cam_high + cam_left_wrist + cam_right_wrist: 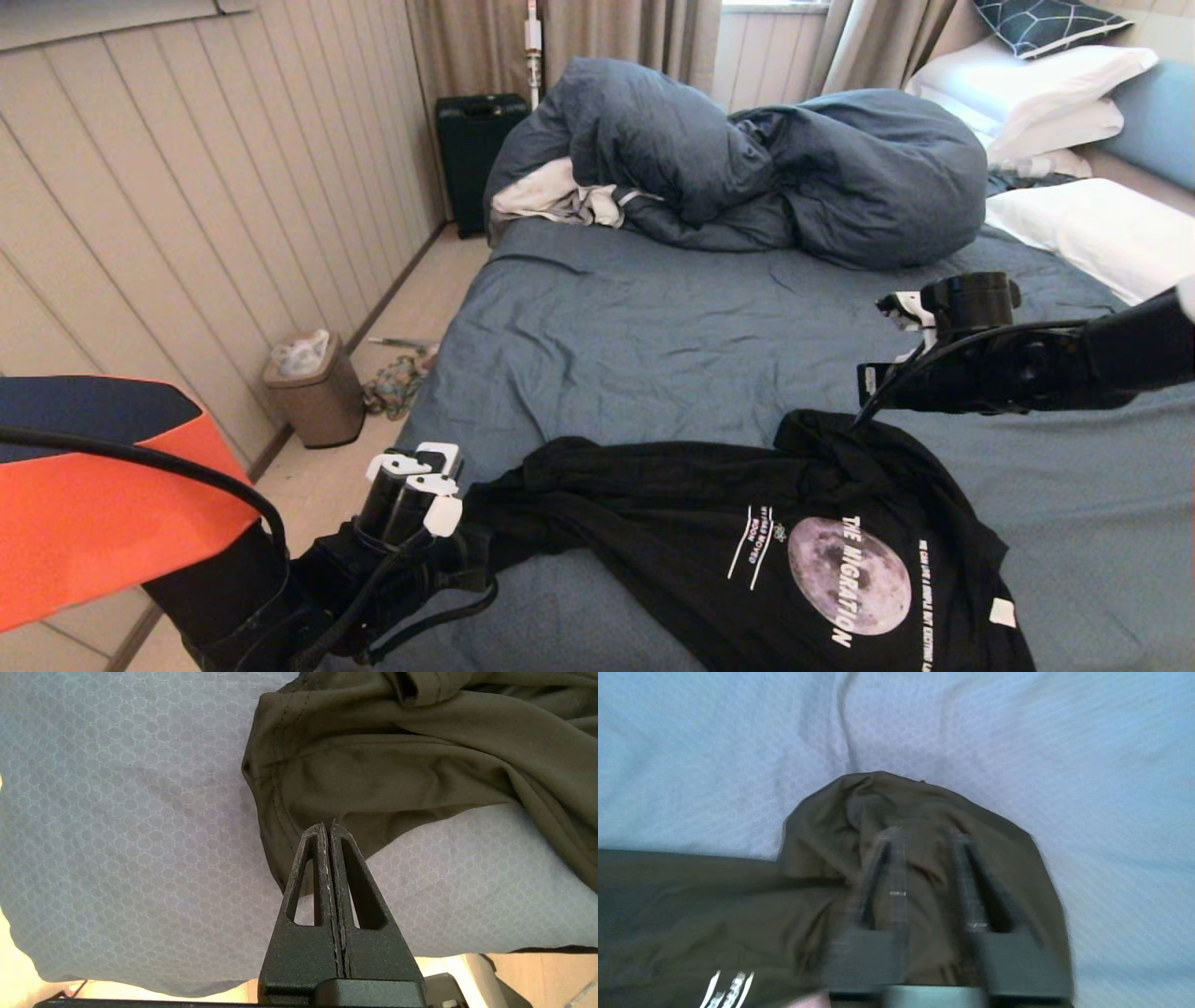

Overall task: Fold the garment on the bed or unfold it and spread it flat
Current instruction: Unford the black T-shirt

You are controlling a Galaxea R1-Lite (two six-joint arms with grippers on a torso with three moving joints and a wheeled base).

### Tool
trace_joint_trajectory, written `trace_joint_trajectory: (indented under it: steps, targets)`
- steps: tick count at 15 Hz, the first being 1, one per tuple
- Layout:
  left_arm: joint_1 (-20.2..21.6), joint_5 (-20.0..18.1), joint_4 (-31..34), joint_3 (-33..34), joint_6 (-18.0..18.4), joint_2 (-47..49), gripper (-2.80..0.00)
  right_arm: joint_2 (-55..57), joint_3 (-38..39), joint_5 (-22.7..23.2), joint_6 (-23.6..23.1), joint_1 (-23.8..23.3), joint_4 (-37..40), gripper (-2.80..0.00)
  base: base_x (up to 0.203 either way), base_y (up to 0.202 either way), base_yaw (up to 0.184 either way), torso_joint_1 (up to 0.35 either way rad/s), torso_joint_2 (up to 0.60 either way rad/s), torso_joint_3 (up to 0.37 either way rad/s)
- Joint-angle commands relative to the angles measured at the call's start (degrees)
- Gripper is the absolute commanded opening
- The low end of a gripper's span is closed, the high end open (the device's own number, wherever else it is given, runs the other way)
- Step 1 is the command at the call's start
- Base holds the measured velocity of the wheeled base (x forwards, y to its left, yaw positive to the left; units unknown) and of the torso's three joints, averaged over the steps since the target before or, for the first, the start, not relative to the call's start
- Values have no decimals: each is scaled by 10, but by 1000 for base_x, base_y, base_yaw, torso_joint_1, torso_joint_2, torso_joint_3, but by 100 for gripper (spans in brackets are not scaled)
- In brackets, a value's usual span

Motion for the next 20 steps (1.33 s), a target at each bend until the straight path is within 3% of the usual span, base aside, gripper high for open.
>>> trace_joint_trajectory:
  steps: [1,10,13,15,16,20]
  targets:
    - [0,1,-3,-1,-1,2,-280,53,-18,-2,-2,6,-5,0,0,0,0,0,0,0]
    - [0,1,-3,-2,-1,7,-280,127,-69,-7,5,46,-9,0,0,0,0,0,0,0]
    - [0,1,-3,-2,-1,7,-280,158,-85,-52,0,48,-9,0,0,0,0,0,0,0]
    - [0,1,-3,-2,-1,8,-280,163,-86,-56,-1,49,-10,0,0,0,0,0,0,0]
    - [0,1,-3,-2,-1,9,-280,163,-86,-56,-1,50,-9,-280,0,0,0,0,0,0]
    - [0,1,-11,-2,-1,15,-280,166,-92,-56,0,50,-10,-280,0,0,0,0,0,0]
